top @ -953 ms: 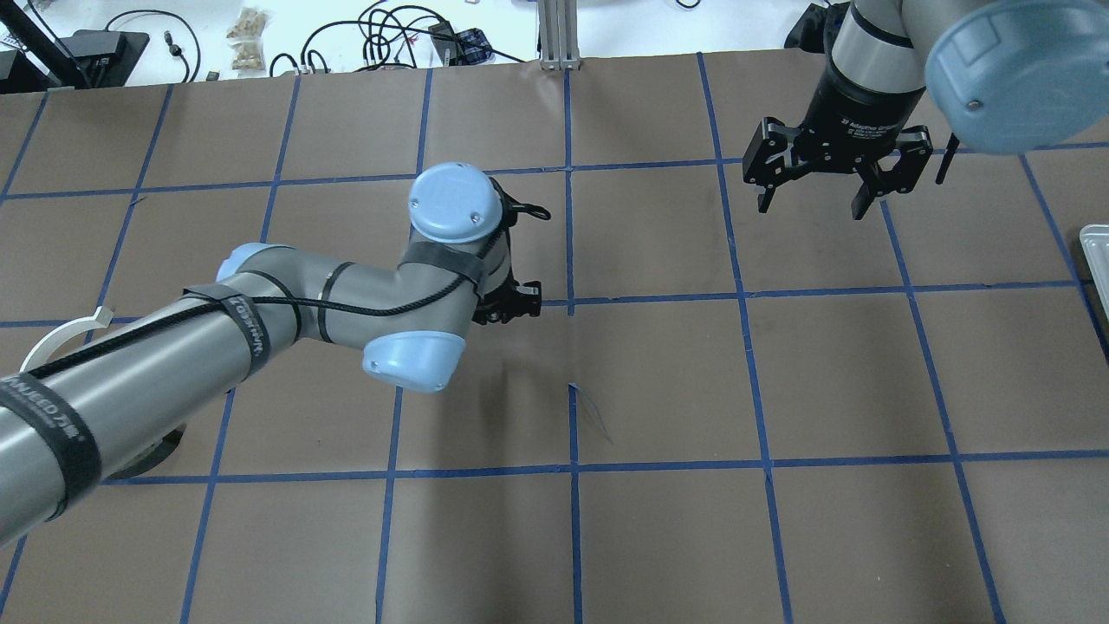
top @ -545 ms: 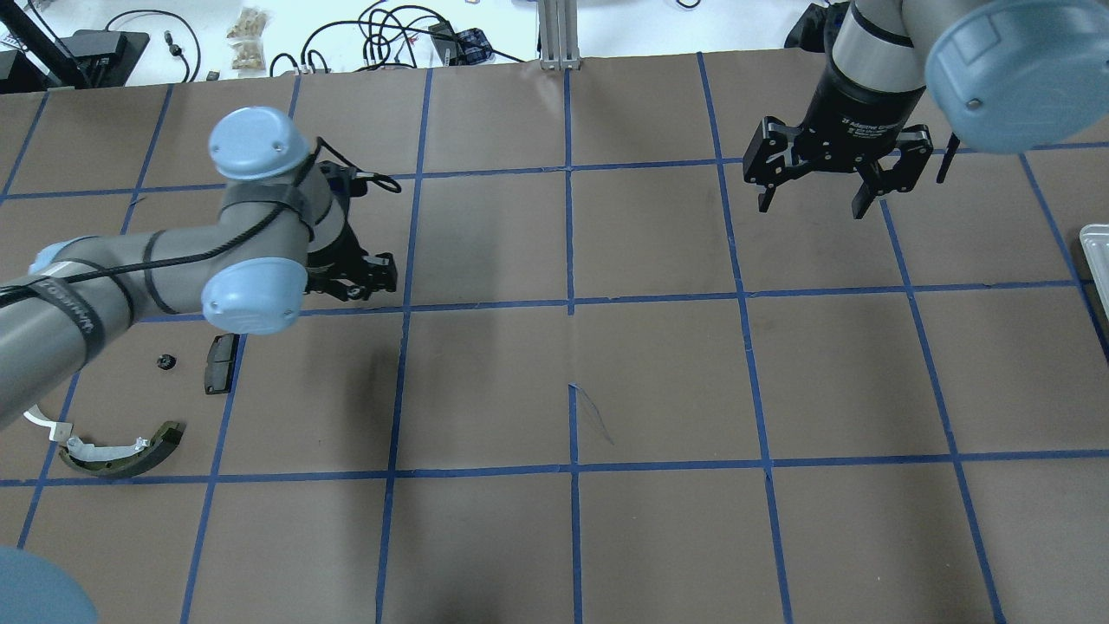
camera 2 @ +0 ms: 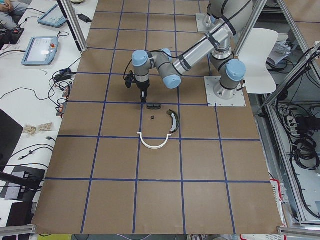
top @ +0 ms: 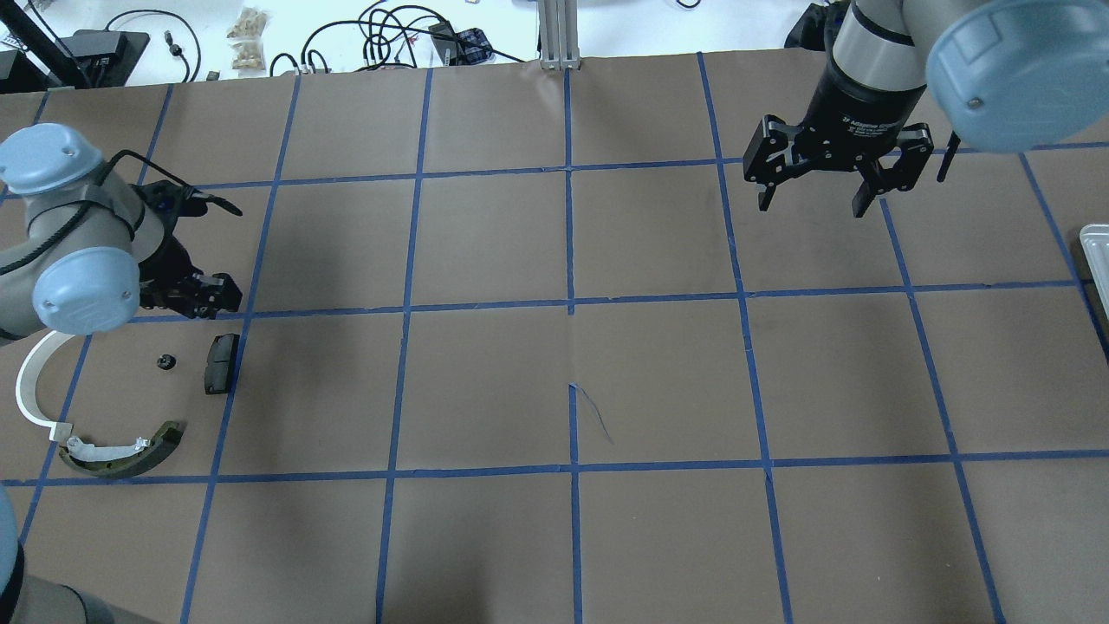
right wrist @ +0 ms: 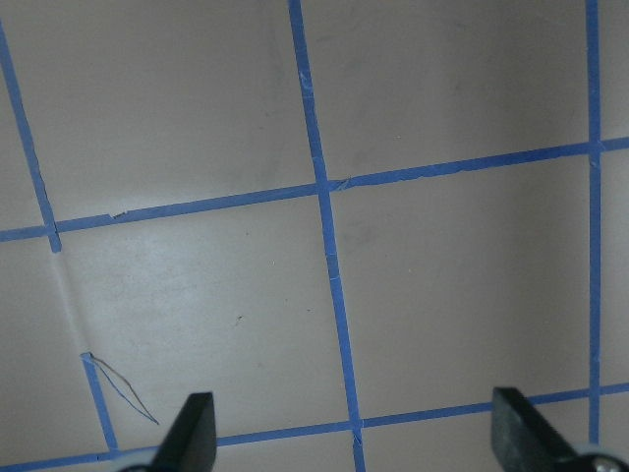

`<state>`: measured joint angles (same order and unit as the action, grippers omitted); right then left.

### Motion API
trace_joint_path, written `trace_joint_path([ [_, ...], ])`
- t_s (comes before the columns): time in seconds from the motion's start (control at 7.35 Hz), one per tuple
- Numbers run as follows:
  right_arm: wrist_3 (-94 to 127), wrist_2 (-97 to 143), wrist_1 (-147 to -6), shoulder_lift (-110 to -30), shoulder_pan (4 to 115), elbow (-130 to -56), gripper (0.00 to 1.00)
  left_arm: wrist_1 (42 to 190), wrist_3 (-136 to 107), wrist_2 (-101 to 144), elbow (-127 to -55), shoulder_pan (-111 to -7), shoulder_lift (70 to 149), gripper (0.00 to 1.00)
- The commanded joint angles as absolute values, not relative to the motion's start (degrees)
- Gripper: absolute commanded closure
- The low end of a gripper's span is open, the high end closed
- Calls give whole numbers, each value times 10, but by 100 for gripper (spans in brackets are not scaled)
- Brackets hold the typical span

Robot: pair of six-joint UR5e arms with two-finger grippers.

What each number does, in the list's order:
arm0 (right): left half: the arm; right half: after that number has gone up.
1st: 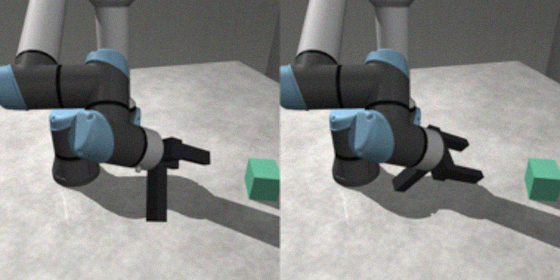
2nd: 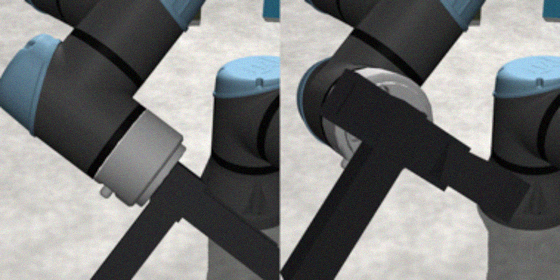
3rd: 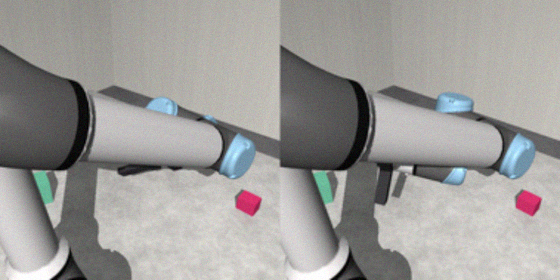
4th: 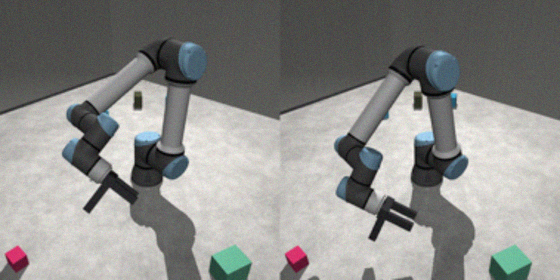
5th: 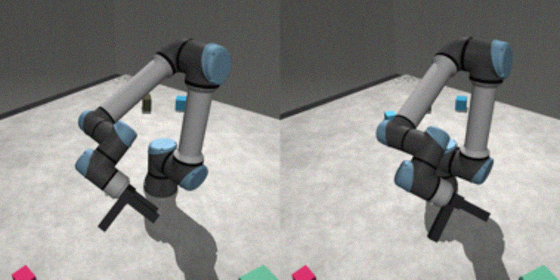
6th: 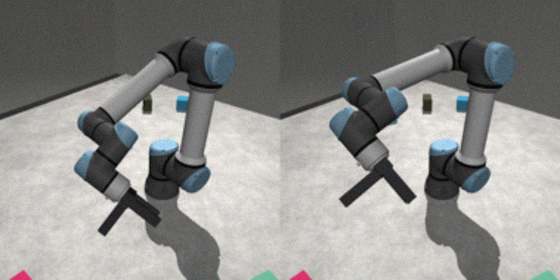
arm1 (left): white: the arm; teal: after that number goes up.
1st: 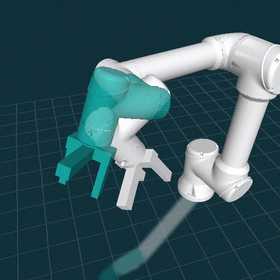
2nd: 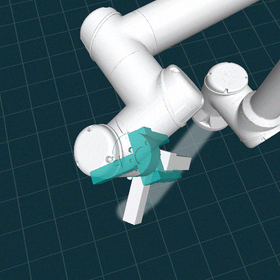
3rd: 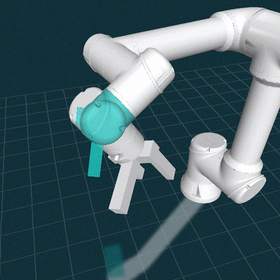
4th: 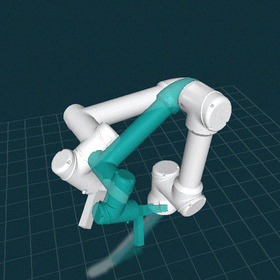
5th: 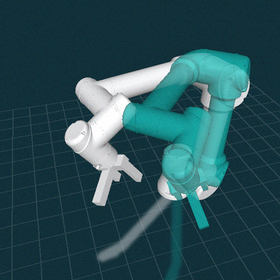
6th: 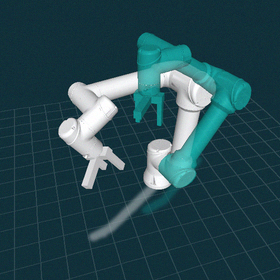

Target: Place bearing gear from tray to pile

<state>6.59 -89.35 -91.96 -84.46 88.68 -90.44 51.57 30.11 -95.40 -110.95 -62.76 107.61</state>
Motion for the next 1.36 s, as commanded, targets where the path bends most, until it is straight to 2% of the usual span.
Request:
trace_joint_path([
  [0.0, 65, -894, -918, -845, 887, -905, 0, 488, 396, -955, -1107, -557, 1095, 100],
  [0.54, 68, -893, -918, -845, 887, -909, 0, 468, 422, -955, -1112, -535, 1122, 100],
  [0.68, 68, -893, -918, -845, 887, -908, 0, 468, 422, -958, -1113, -534, 1124, 97],
  [0.82, 68, -893, -918, -845, 887, -906, 0, 467, 423, -975, -1111, -533, 1124, 59],
  [0.95, 68, -893, -918, -845, 887, -906, 0, 464, 423, -979, -1108, -533, 1124, 1],
  [1.23, 68, -893, -918, -845, 887, -910, 0, 472, 419, -981, -1107, -540, 1105, 0],
])
